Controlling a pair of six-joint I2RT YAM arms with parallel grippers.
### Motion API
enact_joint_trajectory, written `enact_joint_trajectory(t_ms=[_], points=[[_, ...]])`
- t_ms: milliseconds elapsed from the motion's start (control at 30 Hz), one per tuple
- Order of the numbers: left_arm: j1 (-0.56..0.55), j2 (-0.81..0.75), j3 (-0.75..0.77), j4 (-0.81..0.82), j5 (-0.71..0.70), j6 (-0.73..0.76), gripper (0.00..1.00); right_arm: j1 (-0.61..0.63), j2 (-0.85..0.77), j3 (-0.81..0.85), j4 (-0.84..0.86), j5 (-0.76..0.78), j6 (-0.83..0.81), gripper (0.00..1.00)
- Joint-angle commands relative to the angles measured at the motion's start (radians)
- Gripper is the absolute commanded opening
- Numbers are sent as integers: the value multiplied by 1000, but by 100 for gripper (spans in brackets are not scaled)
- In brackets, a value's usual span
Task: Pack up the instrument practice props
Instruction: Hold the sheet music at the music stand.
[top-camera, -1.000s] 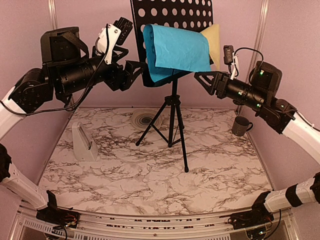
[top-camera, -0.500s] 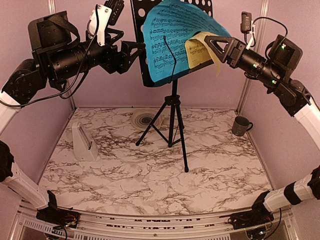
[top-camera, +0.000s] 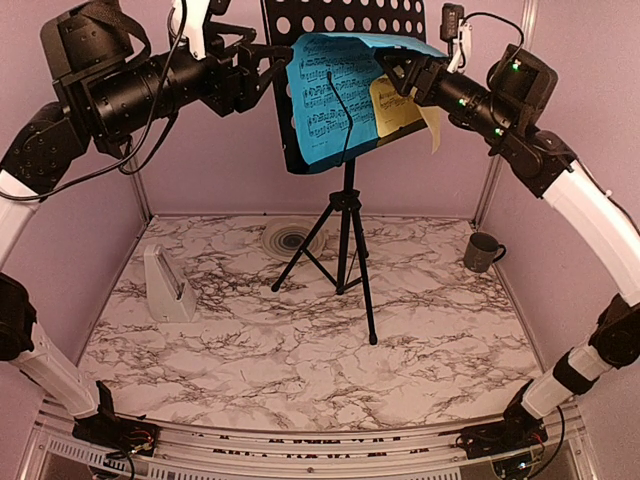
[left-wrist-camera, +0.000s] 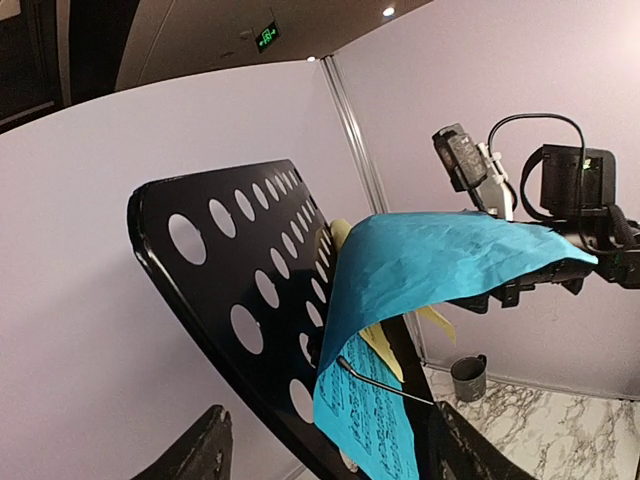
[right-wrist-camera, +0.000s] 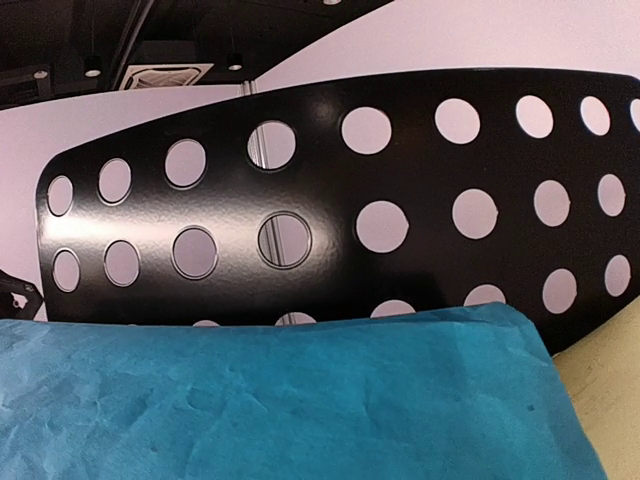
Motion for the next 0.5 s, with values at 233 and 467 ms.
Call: enact_joint_trajectory(t_ms=[233,467], points=[[-41,23,64,73,203,187,67,4,81,144,166,47,42,60],[-42,82,90,123,225,340,70,5,119,181,201,12,70,59]])
